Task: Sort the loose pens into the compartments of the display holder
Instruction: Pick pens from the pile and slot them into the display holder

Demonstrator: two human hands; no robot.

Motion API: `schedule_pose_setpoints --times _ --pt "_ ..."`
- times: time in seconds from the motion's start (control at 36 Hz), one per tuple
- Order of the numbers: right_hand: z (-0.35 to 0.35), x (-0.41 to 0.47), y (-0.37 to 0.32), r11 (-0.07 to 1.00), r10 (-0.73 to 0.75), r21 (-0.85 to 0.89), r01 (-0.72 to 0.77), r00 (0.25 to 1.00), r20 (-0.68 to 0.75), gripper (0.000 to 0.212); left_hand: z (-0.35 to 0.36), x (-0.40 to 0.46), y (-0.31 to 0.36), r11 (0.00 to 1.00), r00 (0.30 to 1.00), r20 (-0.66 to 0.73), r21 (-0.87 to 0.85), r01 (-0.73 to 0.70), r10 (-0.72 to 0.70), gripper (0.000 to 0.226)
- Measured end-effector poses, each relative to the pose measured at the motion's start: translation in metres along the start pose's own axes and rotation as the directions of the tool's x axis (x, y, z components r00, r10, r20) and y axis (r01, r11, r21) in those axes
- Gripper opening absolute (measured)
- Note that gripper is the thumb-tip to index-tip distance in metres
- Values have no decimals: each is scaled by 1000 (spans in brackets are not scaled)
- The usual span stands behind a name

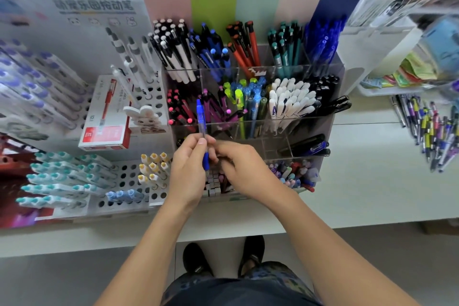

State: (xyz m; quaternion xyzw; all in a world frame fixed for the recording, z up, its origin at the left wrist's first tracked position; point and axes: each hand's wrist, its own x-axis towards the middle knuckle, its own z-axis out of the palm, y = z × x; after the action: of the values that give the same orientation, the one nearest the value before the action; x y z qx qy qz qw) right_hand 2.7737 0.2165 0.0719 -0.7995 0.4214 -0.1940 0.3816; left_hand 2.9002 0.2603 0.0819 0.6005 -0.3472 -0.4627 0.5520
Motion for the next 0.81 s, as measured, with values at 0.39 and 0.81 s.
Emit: schedule_pose_setpoints --times 0.39,0.81 --pt "-93 -7 -55 828 143 548 115 903 -405 5 26 4 47 912 905 263 155 -380 333 13" --pt "-211 11 -15 961 -190 -56 272 494 -849 18 86 10 68 901 925 188 231 -367 329 7"
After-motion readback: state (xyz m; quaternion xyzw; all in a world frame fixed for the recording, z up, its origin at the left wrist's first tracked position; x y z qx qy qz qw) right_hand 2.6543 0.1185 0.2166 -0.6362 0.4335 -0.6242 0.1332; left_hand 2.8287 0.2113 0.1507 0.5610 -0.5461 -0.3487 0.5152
